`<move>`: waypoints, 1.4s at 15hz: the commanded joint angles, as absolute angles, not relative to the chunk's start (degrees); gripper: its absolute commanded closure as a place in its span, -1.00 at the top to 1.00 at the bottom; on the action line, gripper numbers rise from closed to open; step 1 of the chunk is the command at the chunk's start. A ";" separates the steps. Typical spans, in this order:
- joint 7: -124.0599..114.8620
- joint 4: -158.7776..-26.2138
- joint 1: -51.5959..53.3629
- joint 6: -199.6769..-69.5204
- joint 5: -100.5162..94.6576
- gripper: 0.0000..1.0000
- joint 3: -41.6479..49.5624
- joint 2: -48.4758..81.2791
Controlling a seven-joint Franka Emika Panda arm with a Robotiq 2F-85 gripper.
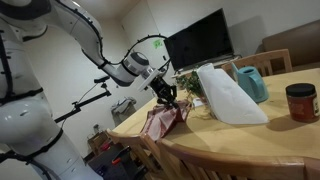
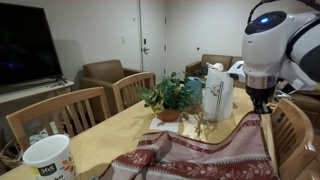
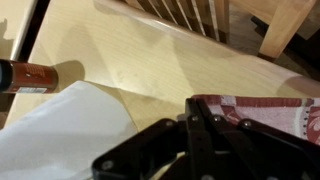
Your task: Straighten the red cloth
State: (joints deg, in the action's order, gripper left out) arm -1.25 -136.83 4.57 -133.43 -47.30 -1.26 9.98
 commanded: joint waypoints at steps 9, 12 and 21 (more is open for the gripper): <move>-5.27 -132.33 3.65 -130.66 -47.99 -0.98 -0.04 16.08; -5.59 -131.21 2.95 -129.92 -47.45 -0.98 0.79 18.11; -4.49 -128.56 1.35 -128.59 -43.34 -0.14 2.58 20.95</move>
State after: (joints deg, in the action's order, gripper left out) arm -4.97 -130.05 1.13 -130.88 -44.64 2.58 20.95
